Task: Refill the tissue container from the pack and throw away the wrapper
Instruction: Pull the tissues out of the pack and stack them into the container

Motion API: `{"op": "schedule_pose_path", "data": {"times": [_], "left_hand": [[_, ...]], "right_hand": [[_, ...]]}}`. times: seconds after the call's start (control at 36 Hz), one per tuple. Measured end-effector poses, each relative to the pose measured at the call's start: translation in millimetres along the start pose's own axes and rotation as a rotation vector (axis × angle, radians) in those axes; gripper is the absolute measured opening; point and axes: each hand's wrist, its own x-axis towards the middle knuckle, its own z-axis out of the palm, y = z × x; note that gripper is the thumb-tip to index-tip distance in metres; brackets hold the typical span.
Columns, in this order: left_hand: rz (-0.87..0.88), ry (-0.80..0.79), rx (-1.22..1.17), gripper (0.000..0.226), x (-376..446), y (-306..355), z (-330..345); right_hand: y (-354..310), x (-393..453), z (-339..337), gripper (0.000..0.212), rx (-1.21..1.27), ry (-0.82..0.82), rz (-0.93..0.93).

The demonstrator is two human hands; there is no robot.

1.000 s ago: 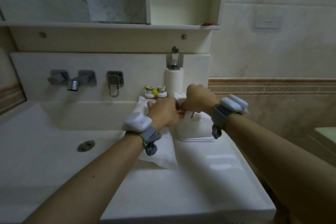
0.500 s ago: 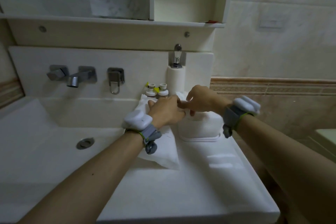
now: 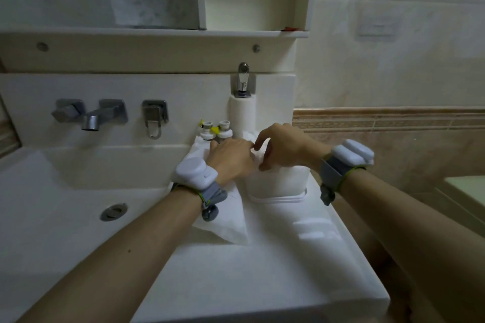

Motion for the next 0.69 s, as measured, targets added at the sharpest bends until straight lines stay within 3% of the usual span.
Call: {"op": "schedule_pose_path", "data": {"times": [0.19,0.31,0.5,0.69], "left_hand": [[0.007,-0.13,0.043,0.034,0,-2,0],[0.055,-0.182,0.001,0.047,0,-6,-3],[0.107,0.051,0.002,0.026,2,-14,0],[0.078,0.064,-0.042,0.021,7,-9,-3]], "right_hand": [[0,0,6,0.025,-0.082,0.128,-0.12],[4,0,12,0.019,-0.168,0.146,-0.145],[5,-2,5,0.029,-0.099,0.125,-0.136],[3,3,24,0.033,-0.2,0.197,-0.082]]}}
